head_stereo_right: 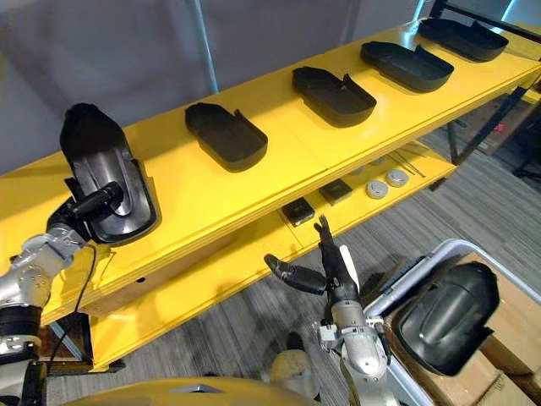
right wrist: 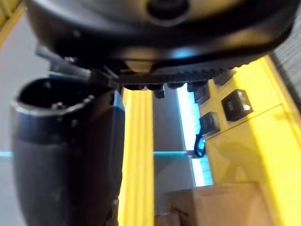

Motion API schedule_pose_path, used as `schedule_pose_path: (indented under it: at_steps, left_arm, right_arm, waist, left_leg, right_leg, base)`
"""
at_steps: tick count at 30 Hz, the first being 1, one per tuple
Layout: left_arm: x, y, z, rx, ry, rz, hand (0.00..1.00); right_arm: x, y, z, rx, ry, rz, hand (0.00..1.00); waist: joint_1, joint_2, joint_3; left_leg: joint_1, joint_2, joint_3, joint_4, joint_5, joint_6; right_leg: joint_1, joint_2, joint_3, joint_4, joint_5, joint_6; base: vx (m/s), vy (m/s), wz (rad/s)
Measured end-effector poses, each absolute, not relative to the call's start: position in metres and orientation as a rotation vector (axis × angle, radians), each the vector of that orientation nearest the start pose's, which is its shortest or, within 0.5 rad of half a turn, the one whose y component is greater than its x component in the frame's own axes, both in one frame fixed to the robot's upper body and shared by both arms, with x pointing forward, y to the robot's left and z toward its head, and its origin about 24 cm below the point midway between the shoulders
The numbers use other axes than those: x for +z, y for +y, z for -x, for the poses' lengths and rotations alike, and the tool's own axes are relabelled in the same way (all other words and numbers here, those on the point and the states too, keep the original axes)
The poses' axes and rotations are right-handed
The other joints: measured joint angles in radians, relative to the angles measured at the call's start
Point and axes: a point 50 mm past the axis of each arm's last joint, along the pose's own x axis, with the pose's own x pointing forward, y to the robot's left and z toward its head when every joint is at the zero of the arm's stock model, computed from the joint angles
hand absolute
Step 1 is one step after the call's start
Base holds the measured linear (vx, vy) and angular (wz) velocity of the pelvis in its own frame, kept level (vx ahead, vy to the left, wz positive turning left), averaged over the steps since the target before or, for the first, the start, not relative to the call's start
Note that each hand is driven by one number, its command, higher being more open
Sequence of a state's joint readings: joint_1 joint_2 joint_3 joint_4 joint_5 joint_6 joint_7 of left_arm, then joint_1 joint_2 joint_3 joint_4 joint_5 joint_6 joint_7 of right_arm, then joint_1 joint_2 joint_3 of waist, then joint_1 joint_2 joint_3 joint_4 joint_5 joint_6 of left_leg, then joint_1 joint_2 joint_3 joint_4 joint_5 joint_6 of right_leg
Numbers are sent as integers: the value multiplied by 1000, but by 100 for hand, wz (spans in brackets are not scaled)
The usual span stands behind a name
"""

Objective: Walk over and take three plastic housings, then place them on the shelf

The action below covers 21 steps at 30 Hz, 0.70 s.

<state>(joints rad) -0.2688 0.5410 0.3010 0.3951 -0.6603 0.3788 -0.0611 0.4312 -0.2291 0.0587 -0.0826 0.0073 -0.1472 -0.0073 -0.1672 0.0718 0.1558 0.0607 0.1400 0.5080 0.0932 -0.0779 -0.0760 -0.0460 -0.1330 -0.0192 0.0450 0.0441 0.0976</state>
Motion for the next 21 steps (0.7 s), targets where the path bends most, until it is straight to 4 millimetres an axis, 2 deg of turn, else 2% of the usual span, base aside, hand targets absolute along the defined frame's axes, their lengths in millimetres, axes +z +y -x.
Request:
schedule_pose_path:
  at_steps: [6, 8, 14, 17, 20, 21]
  left_arm:
    - [94, 317, -308, 206, 182, 300, 0]
    - [104, 313, -315, 186, 151, 300, 0]
    - [146, 300, -336, 116, 42, 270, 0]
    - [163, 293, -343, 100, -6, 258, 0]
    - [169, 290, -345, 93, -24, 254, 0]
    - [170, 290, -346, 96, -25, 255, 100]
  right_arm:
    - [-64, -198, -128, -6, 483, 195, 100]
    - [-72, -198, -124, -3, 523, 195, 100]
    - [-73, -197, -136, -39, 518, 117, 100]
    - [-76, -194, -139, -40, 529, 79, 100]
    - [-83, -191, -135, -54, 570, 59, 100]
    - [-85, -191, -134, -66, 581, 39, 100]
  waist:
    - [23, -6, 69]
    - [28, -13, 84]
    - [38, -53, 137]
    - [52, -62, 170]
    - [52, -62, 186]
    - [52, -63, 187]
  left_leg:
    - [-59, 3, -28, 10, 18, -6]
    - [-80, 7, -43, 12, 24, -7]
    - [-144, 15, -85, 11, 62, -1]
    - [-157, 14, -99, 7, 74, -4]
    - [-158, 13, -103, 0, 82, -3]
    - [-158, 12, -103, -8, 87, -2]
  right_leg:
    - [-58, -4, -25, 43, -6, -9]
    - [-68, -4, -42, 47, -6, -10]
    - [-119, -8, -91, 87, -23, -21]
    - [-128, -10, -102, 97, -24, -22]
    - [-129, -12, -111, 99, -24, -22]
    - [-130, -13, -111, 99, -24, -22]
  base:
    - [-56, -19, 15]
    - [-42, -23, 25]
    - [-59, -28, 31]
    - [-64, -6, 13]
    - [-29, 5, 10]
    - [-16, 10, 4]
